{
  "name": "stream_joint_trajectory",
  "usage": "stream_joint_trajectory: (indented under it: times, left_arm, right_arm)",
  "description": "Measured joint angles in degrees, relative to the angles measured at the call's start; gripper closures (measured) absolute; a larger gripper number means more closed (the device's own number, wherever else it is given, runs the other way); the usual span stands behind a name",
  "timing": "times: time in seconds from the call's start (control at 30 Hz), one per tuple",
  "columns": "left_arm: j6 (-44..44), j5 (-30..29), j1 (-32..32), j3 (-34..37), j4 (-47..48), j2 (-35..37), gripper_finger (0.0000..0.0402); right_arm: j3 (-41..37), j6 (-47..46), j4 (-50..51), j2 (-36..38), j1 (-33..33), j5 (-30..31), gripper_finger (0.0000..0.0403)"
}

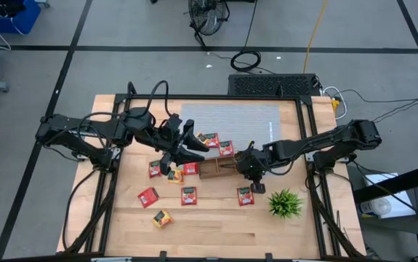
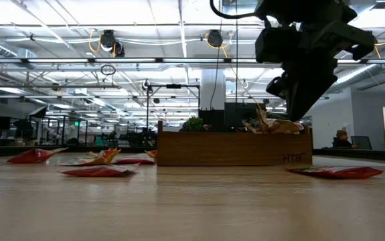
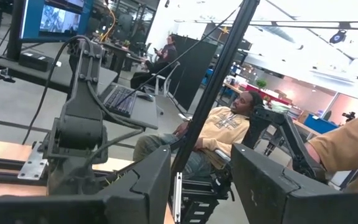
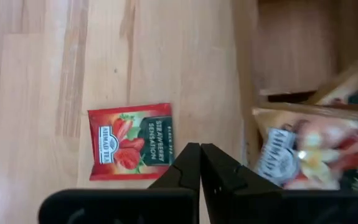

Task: Pick & Place Tea
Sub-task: Put the brown tea bag into the right section of the wooden organizer

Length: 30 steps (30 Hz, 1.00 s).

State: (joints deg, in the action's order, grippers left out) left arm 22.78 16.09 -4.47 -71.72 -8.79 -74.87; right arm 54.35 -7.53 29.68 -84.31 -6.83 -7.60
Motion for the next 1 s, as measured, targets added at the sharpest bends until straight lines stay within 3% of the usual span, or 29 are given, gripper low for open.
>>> stream_joint_trajectory:
  times: [0.5, 1.0]
  left_arm:
    - [0.5, 0.6, 0.0, 0.0, 0.0, 0.0, 0.0231]
    - [1.9, 2.1, -0.1, 0.0, 0.0, 0.0, 0.0231]
  right_arm:
    - [0.0, 2.3, 1.7, 0.3, 3.4, 4.6, 0.0403]
    - [0.0, 6.1, 1.7, 0.3, 6.0, 4.3, 0.0403]
